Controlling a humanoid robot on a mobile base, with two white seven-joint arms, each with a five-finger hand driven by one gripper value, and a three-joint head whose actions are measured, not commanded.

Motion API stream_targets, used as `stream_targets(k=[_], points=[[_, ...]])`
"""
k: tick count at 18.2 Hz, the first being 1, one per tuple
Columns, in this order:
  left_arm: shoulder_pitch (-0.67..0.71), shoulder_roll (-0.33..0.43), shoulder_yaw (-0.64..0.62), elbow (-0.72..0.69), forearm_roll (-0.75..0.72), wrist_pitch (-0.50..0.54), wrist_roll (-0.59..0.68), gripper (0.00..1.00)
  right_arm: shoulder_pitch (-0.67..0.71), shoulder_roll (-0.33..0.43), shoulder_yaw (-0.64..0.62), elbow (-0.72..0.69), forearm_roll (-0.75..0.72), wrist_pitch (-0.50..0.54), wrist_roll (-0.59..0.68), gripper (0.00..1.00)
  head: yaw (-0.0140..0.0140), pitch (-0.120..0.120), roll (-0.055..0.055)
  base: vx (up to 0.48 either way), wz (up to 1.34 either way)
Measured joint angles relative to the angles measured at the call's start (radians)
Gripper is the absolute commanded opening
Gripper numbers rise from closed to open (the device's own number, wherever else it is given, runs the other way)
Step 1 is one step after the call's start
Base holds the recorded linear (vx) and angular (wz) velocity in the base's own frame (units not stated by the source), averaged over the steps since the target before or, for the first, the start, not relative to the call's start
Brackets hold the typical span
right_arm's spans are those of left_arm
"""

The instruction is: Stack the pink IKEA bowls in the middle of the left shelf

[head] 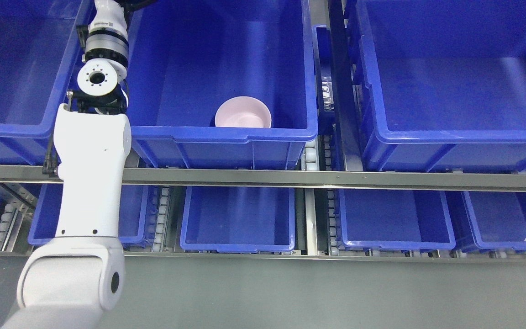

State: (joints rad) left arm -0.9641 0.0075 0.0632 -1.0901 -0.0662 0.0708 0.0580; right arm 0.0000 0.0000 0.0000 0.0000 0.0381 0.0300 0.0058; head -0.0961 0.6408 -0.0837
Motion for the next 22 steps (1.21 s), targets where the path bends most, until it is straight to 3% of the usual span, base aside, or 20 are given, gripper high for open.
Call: stream_targets(k=[4,10,22], points=[[0.091,-0.002,-0.022,-0.123,0.064,0.069,0.001,1.0,0.0,0.0,0.0,0.0,-0.022,0.001,0.0,1.0,0.0,0.0,0.0,0.0,0.0],[0.18,-0.005,-0.041,-0.258,0.095,0.086,-0.018,1.0,0.0,0.0,0.0,0.0,-0.033,0.004,0.0,1.0,0.0,0.0,0.0,0.0,0.0],[0.242,-0.006,-0.052,-0.395,0.107,0.133,-0.025,1.0,0.0,0.0,0.0,0.0,-0.038,0.005,0.0,1.0,0.0,0.0,0.0,0.0,0.0]])
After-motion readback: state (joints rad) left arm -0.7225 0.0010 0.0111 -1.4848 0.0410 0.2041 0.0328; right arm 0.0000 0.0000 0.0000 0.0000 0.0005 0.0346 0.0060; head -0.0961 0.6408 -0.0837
